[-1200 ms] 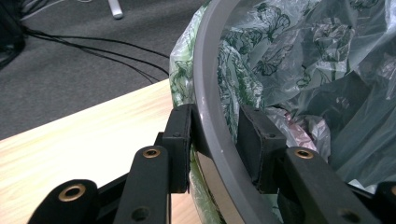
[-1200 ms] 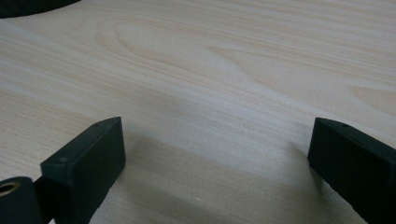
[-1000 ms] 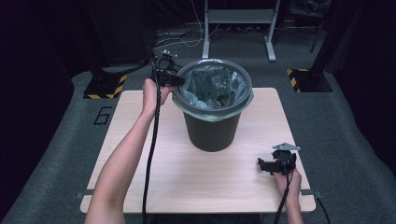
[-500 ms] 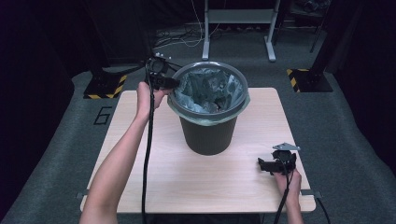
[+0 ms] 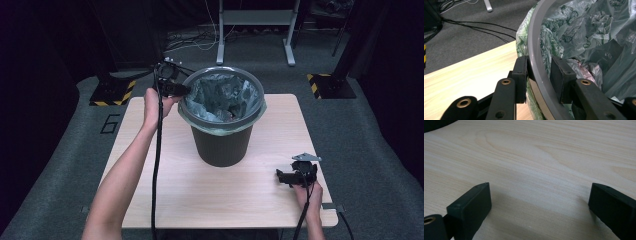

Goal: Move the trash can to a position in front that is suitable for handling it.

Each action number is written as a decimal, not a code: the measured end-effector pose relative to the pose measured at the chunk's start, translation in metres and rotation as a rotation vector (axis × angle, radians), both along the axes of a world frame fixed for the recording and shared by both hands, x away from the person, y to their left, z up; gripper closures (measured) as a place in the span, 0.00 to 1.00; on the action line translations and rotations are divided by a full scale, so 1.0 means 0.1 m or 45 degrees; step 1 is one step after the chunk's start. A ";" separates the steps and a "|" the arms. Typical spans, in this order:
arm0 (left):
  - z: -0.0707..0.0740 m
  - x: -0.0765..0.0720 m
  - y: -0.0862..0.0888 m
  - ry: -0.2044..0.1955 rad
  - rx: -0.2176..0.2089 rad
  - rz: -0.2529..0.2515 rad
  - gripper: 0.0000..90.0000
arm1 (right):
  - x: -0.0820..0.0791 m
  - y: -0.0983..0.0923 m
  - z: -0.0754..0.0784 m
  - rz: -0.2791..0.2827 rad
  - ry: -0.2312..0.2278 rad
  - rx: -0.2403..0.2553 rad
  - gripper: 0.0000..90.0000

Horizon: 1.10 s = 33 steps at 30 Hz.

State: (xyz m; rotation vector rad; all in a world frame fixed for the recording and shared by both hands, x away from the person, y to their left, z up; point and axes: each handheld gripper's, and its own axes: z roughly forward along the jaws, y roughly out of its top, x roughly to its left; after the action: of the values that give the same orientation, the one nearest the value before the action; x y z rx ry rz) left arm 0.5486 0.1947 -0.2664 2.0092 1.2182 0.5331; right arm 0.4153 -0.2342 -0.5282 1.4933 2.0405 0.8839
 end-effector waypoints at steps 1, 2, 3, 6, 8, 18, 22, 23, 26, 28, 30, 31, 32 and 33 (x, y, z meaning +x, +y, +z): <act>-0.01 0.01 0.00 0.005 -0.001 0.000 0.73 | 0.00 0.00 0.00 0.000 0.000 0.000 0.04; -0.01 0.01 0.00 0.005 -0.001 0.000 0.72 | 0.00 0.00 0.00 0.000 0.000 0.000 0.04; -0.01 0.02 0.00 0.009 -0.007 0.000 0.72 | 0.00 0.00 0.00 -0.001 0.000 0.000 0.04; -0.03 0.04 0.01 0.026 -0.020 -0.003 0.72 | 0.00 0.00 0.00 -0.002 0.000 0.000 0.04; -0.03 0.03 0.00 0.027 -0.014 -0.006 0.72 | 0.00 0.00 0.00 -0.002 -0.001 0.000 0.04; -0.01 0.00 -0.01 0.020 0.043 -0.006 0.73 | 0.00 0.00 0.00 -0.003 -0.001 0.001 0.05; -0.01 -0.02 0.02 0.022 0.041 -0.008 0.73 | 0.00 0.00 0.00 -0.003 -0.002 0.000 0.05; -0.01 -0.04 0.03 0.020 0.044 -0.007 0.73 | 0.00 0.00 0.00 -0.004 -0.002 0.000 0.05; -0.02 -0.07 0.06 0.016 0.042 -0.005 0.73 | 0.00 0.00 0.00 -0.001 -0.002 -0.001 0.05; -0.02 -0.08 0.07 0.010 0.040 -0.005 0.73 | 0.00 0.00 0.00 0.000 -0.002 -0.002 0.05; -0.03 -0.12 0.11 -0.002 0.029 0.000 0.73 | 0.00 0.00 0.00 -0.001 -0.002 -0.001 0.05; -0.03 -0.14 0.12 -0.005 0.026 0.001 0.73 | 0.00 0.00 0.00 -0.001 -0.002 -0.001 0.05; -0.03 -0.14 0.12 -0.005 0.026 0.001 0.73 | 0.00 0.00 0.00 -0.001 -0.002 -0.001 0.05; -0.03 -0.17 0.15 -0.009 0.026 0.001 0.73 | 0.00 0.00 0.00 -0.001 -0.002 -0.002 0.05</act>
State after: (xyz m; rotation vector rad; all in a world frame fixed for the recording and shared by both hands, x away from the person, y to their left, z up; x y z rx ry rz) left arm 0.5318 0.2099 -0.2697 2.0221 1.2141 0.5547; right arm 0.4151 -0.2345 -0.5283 1.4917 2.0391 0.8831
